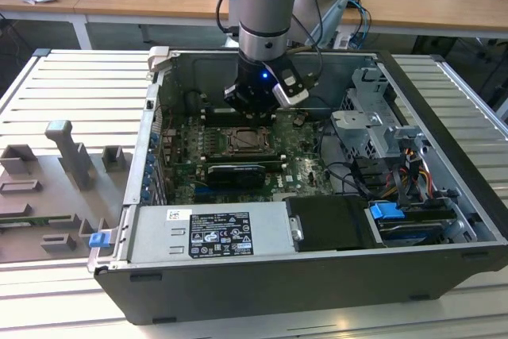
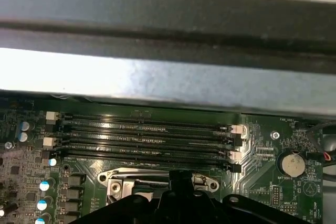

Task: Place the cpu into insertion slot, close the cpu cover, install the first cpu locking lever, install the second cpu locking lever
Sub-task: 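Install the second cpu locking lever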

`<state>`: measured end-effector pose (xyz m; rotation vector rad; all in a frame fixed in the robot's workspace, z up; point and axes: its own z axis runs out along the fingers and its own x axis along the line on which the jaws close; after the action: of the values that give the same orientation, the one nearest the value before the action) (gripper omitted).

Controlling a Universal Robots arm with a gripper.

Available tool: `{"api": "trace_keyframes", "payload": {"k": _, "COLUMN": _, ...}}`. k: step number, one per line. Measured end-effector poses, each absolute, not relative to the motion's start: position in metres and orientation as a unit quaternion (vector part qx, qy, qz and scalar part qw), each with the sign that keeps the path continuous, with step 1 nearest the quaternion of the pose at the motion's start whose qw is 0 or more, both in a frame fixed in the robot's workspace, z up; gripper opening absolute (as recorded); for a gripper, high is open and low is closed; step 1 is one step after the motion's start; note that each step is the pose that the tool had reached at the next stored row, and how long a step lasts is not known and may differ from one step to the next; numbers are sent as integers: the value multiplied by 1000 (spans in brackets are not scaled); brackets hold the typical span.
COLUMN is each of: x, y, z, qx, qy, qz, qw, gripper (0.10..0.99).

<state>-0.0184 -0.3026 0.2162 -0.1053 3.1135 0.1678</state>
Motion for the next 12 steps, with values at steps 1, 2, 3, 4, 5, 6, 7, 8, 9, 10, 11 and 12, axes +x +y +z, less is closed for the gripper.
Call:
{"api": "trace_keyframes", "payload": {"k": 1, "x": -18, "y": -303, "z": 218, "qx": -34, "qy": 998, "qz": 54, "qw": 11, "gripper": 106}}
{"api": "trace_keyframes", "payload": {"k": 2, "x": -18, "y": -303, "z": 222, "qx": -34, "qy": 998, "qz": 54, "qw": 11, "gripper": 106}}
{"api": "trace_keyframes", "payload": {"k": 3, "x": -18, "y": -303, "z": 225, "qx": -34, "qy": 998, "qz": 54, "qw": 11, "gripper": 106}}
{"api": "trace_keyframes", "payload": {"k": 4, "x": -18, "y": -303, "z": 227, "qx": -34, "qy": 998, "qz": 54, "qw": 11, "gripper": 106}}
{"api": "trace_keyframes", "payload": {"k": 5, "x": -18, "y": -303, "z": 231, "qx": -34, "qy": 998, "qz": 54, "qw": 11, "gripper": 106}}
{"api": "trace_keyframes", "payload": {"k": 6, "x": -18, "y": -303, "z": 236, "qx": -34, "qy": 998, "qz": 54, "qw": 11, "gripper": 106}}
{"api": "trace_keyframes", "payload": {"k": 7, "x": -18, "y": -303, "z": 240, "qx": -34, "qy": 998, "qz": 54, "qw": 11, "gripper": 106}}
{"api": "trace_keyframes", "payload": {"k": 8, "x": -18, "y": -303, "z": 240, "qx": -34, "qy": 998, "qz": 54, "qw": 11, "gripper": 106}}
{"api": "trace_keyframes", "payload": {"k": 9, "x": -18, "y": -304, "z": 240, "qx": -34, "qy": 998, "qz": 54, "qw": 11, "gripper": 106}}
{"api": "trace_keyframes", "payload": {"k": 10, "x": -18, "y": -305, "z": 240, "qx": -34, "qy": 998, "qz": 54, "qw": 11, "gripper": 106}}
{"api": "trace_keyframes", "payload": {"k": 11, "x": -18, "y": -306, "z": 240, "qx": -34, "qy": 998, "qz": 54, "qw": 11, "gripper": 106}}
{"api": "trace_keyframes", "payload": {"k": 12, "x": -18, "y": -307, "z": 240, "qx": -34, "qy": 998, "qz": 54, "qw": 11, "gripper": 106}}
